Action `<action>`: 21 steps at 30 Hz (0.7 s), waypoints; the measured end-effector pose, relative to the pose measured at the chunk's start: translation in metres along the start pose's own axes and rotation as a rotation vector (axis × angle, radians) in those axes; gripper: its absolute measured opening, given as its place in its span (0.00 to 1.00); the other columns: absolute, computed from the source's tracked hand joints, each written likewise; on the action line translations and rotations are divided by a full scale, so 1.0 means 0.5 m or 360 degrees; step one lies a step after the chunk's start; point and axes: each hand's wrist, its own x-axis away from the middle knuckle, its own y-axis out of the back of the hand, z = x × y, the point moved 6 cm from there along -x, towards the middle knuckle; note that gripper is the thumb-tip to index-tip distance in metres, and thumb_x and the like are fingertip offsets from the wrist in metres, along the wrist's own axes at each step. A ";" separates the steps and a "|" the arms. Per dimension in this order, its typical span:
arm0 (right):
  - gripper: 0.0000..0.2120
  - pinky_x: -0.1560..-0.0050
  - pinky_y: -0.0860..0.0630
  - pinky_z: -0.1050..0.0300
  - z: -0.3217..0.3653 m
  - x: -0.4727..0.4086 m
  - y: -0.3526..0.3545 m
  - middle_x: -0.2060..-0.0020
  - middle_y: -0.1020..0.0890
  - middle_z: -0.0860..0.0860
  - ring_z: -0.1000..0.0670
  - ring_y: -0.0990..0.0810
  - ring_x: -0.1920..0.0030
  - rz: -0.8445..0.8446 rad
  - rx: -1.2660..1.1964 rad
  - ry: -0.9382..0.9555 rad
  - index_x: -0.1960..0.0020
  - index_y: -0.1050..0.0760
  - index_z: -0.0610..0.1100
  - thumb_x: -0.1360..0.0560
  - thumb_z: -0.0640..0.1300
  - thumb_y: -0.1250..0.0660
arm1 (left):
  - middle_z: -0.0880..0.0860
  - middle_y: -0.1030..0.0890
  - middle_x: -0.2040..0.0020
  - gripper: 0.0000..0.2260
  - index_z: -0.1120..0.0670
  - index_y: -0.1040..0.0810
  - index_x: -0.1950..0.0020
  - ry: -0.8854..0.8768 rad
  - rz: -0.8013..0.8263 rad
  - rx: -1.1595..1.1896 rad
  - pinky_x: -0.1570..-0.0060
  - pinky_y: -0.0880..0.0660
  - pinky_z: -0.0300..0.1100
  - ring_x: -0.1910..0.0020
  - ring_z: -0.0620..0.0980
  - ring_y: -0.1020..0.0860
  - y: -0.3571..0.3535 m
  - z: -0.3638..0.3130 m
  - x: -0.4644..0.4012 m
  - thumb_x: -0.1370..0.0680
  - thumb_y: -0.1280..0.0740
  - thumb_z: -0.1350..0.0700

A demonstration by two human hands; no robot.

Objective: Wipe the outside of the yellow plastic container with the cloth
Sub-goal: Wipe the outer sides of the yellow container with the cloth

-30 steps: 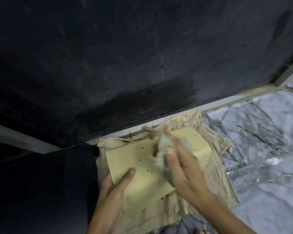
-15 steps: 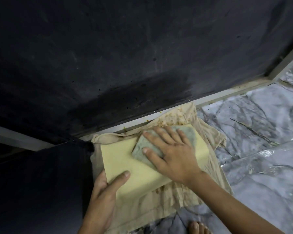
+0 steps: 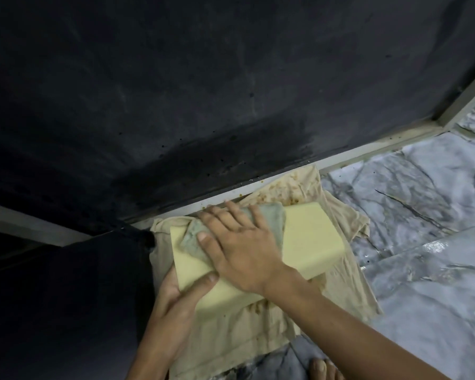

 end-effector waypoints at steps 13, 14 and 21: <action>0.30 0.26 0.41 0.44 -0.253 0.116 0.045 0.27 0.28 0.55 0.49 0.36 0.24 -0.0440 0.0015 -0.0487 0.28 0.31 0.57 0.23 0.69 0.51 | 0.55 0.10 0.41 0.26 0.53 0.17 0.36 0.0134 -0.0080 -0.0063 0.33 0.23 0.55 0.38 0.56 0.14 0.013 0.009 0.012 0.34 0.21 0.57; 0.29 0.27 0.38 0.45 -0.266 0.116 0.048 0.28 0.27 0.55 0.49 0.35 0.25 -0.0456 -0.0050 -0.0502 0.29 0.30 0.56 0.23 0.68 0.50 | 0.54 0.10 0.42 0.24 0.53 0.18 0.36 0.0161 -0.0075 -0.0090 0.36 0.22 0.53 0.39 0.54 0.14 0.015 0.007 0.013 0.31 0.22 0.62; 0.23 0.36 0.28 0.49 -0.355 0.120 0.066 0.39 0.19 0.52 0.49 0.23 0.37 -0.0579 -0.0637 -0.0538 0.36 0.22 0.49 0.20 0.60 0.45 | 0.55 0.09 0.48 0.25 0.53 0.20 0.33 0.0555 0.0249 -0.0254 0.54 0.16 0.52 0.57 0.54 0.11 0.028 -0.058 -0.015 0.30 0.25 0.52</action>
